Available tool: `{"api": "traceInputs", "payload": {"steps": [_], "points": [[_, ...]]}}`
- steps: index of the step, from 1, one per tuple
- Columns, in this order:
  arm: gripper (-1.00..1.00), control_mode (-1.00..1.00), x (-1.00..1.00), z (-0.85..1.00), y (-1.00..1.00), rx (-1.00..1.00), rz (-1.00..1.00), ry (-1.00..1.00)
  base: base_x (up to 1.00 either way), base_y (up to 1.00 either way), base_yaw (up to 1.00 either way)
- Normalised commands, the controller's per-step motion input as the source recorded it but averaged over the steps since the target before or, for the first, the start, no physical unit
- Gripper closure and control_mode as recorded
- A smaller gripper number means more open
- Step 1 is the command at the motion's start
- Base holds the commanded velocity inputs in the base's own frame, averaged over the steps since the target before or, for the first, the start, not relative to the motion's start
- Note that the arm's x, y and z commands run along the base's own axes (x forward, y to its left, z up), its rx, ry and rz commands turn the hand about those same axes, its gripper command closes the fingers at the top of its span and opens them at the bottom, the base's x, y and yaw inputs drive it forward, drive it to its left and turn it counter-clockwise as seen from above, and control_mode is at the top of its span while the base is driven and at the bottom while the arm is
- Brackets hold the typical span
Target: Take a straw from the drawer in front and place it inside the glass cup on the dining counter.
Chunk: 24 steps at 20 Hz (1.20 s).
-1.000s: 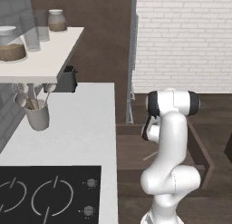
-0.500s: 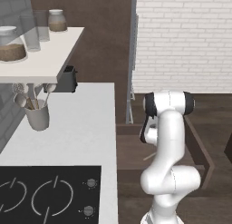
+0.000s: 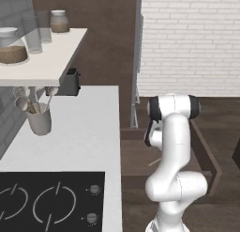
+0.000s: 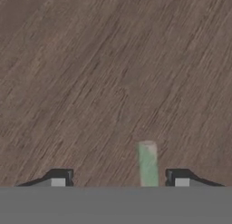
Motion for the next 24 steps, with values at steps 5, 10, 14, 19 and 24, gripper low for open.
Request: {"api": "traceInputs", "payload": {"steps": [5, 10, 14, 19, 24], "points": [[1.0, -1.0, 0.0, -0.23, 0.0, 0.0, 0.0, 0.0, 0.0, 0.0, 0.0], [1.0, -1.0, -0.02, -0.09, 0.0, 0.0, 0.0, -0.05, 0.0, 0.0, 0.0], [1.0, -1.0, -0.05, 0.0, 0.0, 0.0, 0.0, -0.07, 0.0, 0.0, 0.0], [1.0, -1.0, -0.27, 0.23, -0.08, 0.02, 0.0, -0.08, 0.0, 0.0, 0.0], [1.0, -1.0, -0.34, 0.95, -0.04, 0.06, -0.03, -0.03, 0.0, 0.0, 0.0]]}}
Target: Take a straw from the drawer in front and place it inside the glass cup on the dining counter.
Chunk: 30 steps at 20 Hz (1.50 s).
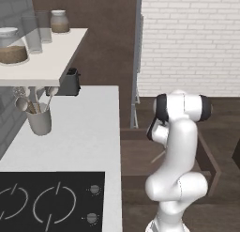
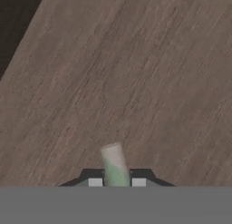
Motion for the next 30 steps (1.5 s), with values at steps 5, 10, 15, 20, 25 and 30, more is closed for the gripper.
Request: {"api": "traceInputs", "payload": {"steps": [5, 10, 15, 20, 25, 30], "points": [[1.0, -1.0, -0.24, 1.0, 0.0, 0.07, -0.05, 0.0, 0.0, 0.0, 0.0], [1.0, -1.0, -0.06, 1.0, 0.0, 0.06, -0.02, 0.0, 0.0, 0.0, 0.0], [1.0, -1.0, 0.0, 1.0, 0.0, 0.02, 0.0, 0.03, 0.0, 0.0, 0.0], [1.0, -1.0, 0.0, 1.0, 0.0, 0.0, 0.0, 0.08, 0.0, 0.0, 0.0], [1.0, -1.0, -0.14, 1.0, 0.03, 0.0, 0.02, 0.01, 0.0, 0.0, 0.0], [1.0, -1.0, -0.37, 1.0, 0.06, -0.06, 0.09, 0.0, 0.0, 0.0, 0.0]]}}
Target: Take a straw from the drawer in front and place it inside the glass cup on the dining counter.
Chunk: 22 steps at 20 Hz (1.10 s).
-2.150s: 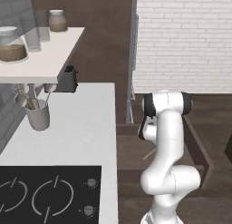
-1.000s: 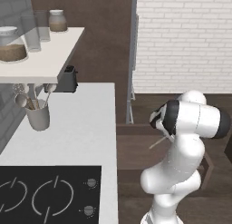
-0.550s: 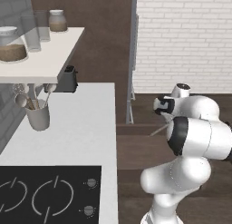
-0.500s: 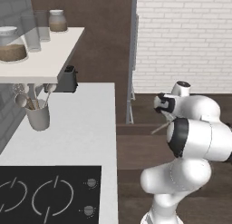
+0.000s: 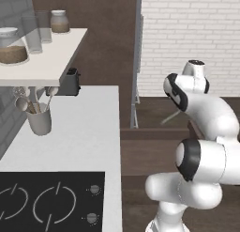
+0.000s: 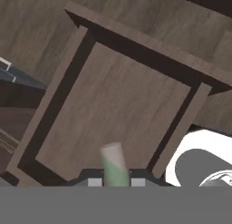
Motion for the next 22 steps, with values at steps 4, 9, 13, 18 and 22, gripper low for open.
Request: {"api": "traceInputs", "payload": {"steps": [4, 9, 13, 18, 22], "points": [[1.0, -1.0, -0.49, 1.0, 0.15, -0.16, 0.13, 0.0, 0.0, 0.0, 0.0], [1.0, -1.0, -0.56, 1.0, 0.27, -0.2, 0.21, -0.08, 0.0, 0.0, 0.0], [1.0, -1.0, -0.47, 0.78, 0.25, -0.18, 0.26, -0.17, 0.0, 0.0, 0.0], [1.0, -1.0, -0.5, 0.39, 0.23, -0.14, 0.29, -0.21, 0.0, 0.0, 0.0], [1.0, -1.0, -0.56, 0.09, 0.06, -0.07, 0.21, -0.15, 0.0, 0.0, 0.0]]}}
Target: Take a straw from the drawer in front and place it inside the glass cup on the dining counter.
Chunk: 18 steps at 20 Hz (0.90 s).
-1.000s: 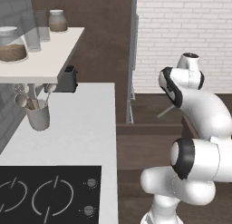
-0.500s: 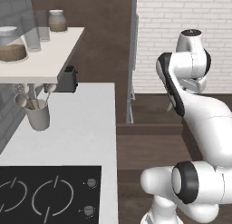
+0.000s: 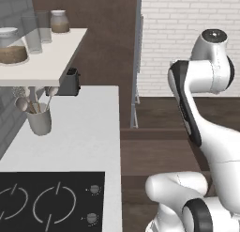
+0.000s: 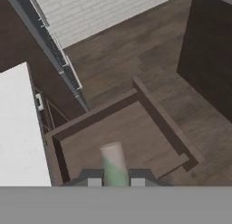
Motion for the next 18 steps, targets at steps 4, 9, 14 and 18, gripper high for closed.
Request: {"api": "traceInputs", "payload": {"steps": [4, 9, 14, 18], "points": [[1.0, 1.0, -0.3, 0.0, 0.0, 0.0, 0.04, -0.04, -0.41, -0.02, 0.02], [1.0, 1.0, 0.0, 0.0, 0.0, 0.0, 0.0, 0.0, -0.97, -0.38, 0.01], [1.0, 1.0, 0.0, 0.0, 0.0, 0.0, 0.0, 0.0, -0.24, -0.93, 0.0], [1.0, 1.0, 0.0, 0.0, 0.0, 0.0, 0.0, 0.0, 0.0, -1.0, 0.06]]}}
